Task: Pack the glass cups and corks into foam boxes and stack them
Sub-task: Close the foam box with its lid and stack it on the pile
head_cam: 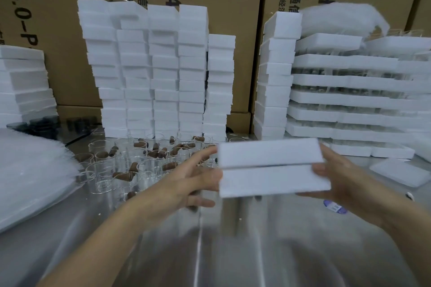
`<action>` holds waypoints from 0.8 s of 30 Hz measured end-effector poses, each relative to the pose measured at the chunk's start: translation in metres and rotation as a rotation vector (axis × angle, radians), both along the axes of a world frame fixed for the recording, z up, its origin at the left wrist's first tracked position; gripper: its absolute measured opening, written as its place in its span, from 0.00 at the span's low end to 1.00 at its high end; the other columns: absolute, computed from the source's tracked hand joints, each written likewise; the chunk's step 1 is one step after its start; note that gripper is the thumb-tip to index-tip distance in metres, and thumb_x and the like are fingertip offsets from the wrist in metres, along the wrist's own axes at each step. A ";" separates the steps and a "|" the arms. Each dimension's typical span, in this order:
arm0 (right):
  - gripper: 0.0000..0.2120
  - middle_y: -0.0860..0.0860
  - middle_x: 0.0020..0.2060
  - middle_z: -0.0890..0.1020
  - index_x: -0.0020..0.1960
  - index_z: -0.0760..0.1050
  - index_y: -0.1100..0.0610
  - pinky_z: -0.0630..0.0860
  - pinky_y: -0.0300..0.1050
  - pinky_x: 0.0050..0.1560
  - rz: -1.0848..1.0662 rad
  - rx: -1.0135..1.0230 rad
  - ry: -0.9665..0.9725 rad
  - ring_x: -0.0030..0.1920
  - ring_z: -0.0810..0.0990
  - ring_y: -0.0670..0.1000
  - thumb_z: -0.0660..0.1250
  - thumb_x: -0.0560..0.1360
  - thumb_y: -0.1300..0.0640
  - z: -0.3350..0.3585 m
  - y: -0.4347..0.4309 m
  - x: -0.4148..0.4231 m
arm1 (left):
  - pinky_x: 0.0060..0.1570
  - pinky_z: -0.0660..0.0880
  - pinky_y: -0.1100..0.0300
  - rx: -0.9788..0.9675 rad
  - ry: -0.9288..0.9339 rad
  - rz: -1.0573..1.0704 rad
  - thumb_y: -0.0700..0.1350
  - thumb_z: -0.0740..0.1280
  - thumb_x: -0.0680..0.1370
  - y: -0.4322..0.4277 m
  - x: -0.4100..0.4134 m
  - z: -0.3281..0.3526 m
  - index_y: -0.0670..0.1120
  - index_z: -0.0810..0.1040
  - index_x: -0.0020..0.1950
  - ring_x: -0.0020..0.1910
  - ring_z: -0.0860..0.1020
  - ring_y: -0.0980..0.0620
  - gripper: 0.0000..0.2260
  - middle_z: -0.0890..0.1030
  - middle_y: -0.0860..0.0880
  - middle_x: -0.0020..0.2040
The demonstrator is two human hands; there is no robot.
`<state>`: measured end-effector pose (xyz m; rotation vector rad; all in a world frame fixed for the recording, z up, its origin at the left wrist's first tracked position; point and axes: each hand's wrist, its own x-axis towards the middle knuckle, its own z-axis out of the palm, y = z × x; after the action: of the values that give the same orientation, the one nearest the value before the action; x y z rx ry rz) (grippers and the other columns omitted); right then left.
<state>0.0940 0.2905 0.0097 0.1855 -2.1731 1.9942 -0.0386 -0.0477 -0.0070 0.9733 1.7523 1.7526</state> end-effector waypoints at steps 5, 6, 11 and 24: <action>0.25 0.53 0.64 0.85 0.68 0.80 0.43 0.85 0.58 0.55 -0.361 -0.270 0.155 0.63 0.85 0.61 0.79 0.72 0.50 -0.005 0.029 0.005 | 0.50 0.83 0.55 0.130 -0.071 0.173 0.72 0.76 0.66 0.013 0.003 -0.009 0.65 0.83 0.65 0.58 0.86 0.48 0.29 0.85 0.54 0.60; 0.24 0.55 0.63 0.85 0.65 0.80 0.42 0.86 0.57 0.54 -0.475 -0.279 0.187 0.61 0.86 0.60 0.80 0.71 0.50 -0.009 0.032 0.004 | 0.50 0.82 0.56 0.126 -0.072 0.180 0.70 0.75 0.67 0.014 0.005 -0.011 0.64 0.84 0.63 0.58 0.86 0.48 0.27 0.86 0.55 0.59; 0.29 0.49 0.58 0.77 0.64 0.69 0.36 0.82 0.51 0.46 -0.888 0.241 0.106 0.53 0.82 0.49 0.82 0.70 0.47 -0.040 0.038 0.005 | 0.50 0.81 0.57 0.064 -0.018 0.157 0.69 0.72 0.69 0.022 0.012 -0.020 0.60 0.87 0.61 0.59 0.85 0.50 0.24 0.85 0.59 0.60; 0.35 0.59 0.56 0.78 0.66 0.63 0.41 0.73 0.53 0.48 -0.878 0.688 -0.032 0.51 0.78 0.62 0.82 0.69 0.48 -0.070 0.042 -0.081 | 0.49 0.76 0.69 -0.236 0.362 0.198 0.48 0.75 0.81 0.046 0.031 -0.036 0.50 0.87 0.55 0.44 0.81 0.59 0.05 0.84 0.51 0.54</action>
<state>0.0128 0.3326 -0.0599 -0.6065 -2.2731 0.7674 -0.0072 -0.0014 -0.0435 1.0953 2.2937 1.5011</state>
